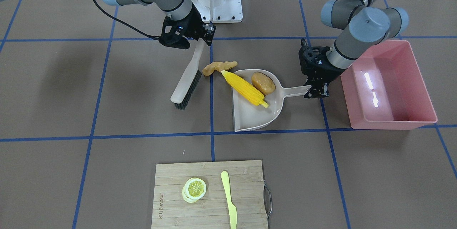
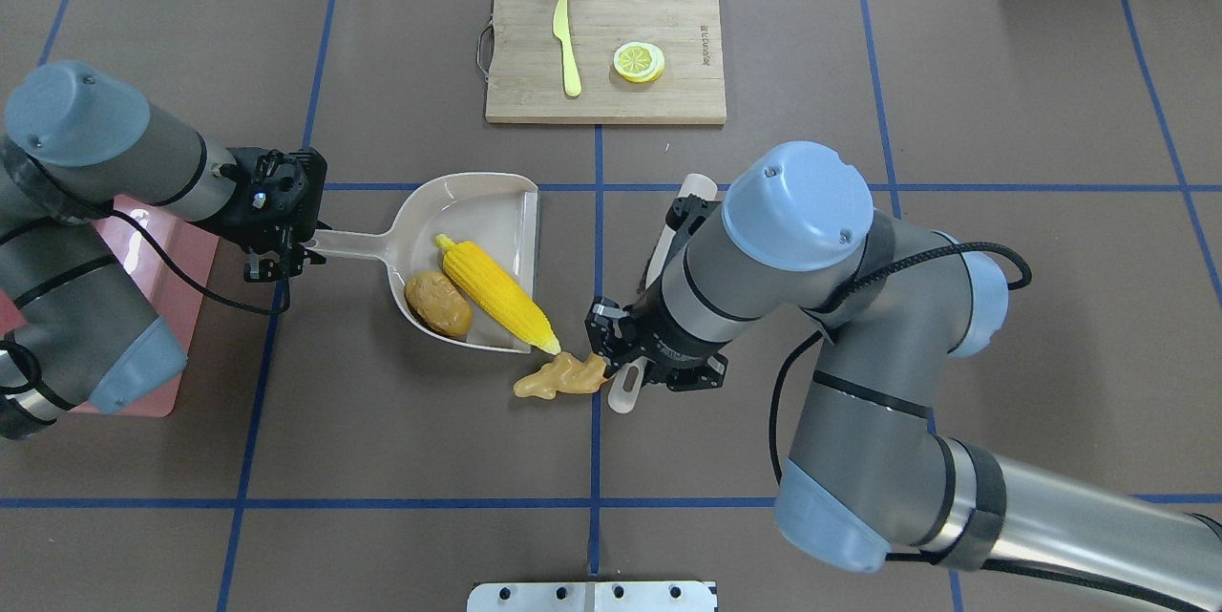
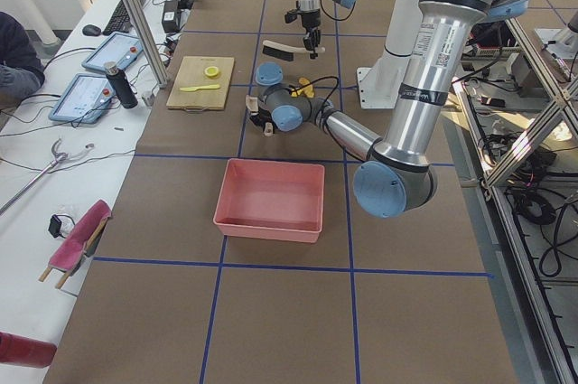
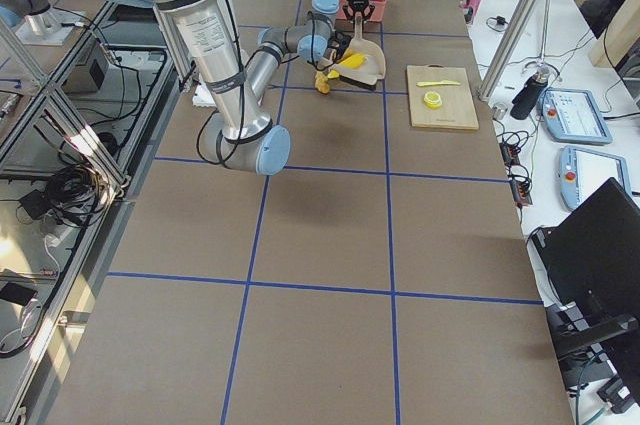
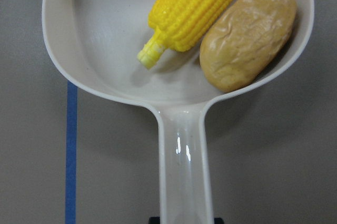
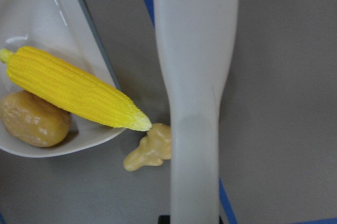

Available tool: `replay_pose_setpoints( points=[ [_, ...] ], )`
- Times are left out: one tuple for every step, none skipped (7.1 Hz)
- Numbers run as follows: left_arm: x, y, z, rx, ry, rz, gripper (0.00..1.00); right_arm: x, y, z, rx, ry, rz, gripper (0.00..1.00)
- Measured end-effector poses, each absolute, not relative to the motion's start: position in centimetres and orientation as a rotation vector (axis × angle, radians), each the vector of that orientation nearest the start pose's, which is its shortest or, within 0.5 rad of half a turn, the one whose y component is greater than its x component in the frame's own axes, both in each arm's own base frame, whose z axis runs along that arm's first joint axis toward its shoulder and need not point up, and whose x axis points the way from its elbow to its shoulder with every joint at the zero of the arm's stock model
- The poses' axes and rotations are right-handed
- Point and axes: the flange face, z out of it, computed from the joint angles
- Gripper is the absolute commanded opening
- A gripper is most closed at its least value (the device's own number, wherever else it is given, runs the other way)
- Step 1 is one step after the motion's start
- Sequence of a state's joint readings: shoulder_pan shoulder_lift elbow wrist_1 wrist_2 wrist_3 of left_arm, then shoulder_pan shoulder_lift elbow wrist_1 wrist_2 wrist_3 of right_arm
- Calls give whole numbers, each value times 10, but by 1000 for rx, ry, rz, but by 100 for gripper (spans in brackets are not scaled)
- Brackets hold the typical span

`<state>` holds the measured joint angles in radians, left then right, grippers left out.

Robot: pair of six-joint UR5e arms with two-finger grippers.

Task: Sweep and dump trash into bin
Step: 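Draw the right brush back behind the ginger root nearer the robot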

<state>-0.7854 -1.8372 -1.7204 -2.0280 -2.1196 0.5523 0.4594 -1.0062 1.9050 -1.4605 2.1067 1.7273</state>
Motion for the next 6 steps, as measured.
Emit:
replay_pose_setpoints(
  points=[
    [365, -477, 396, 873, 673, 1456, 0, -500, -311, 179, -364, -1000, 263, 0],
    [366, -474, 396, 877, 676, 1460, 0, -509, -281, 180, -399, -955, 242, 0],
    [368, -469, 395, 881, 681, 1467, 0, -518, -253, 180, -432, -922, 227, 0],
    [371, -464, 396, 885, 686, 1476, 0, -525, -232, 183, -457, -895, 214, 0],
    [372, -458, 399, 890, 690, 1485, 0, -530, -221, 190, -471, -871, 210, 0],
    [372, -451, 403, 895, 694, 1493, 0, -535, -218, 195, -476, -856, 207, 0]
  ],
)
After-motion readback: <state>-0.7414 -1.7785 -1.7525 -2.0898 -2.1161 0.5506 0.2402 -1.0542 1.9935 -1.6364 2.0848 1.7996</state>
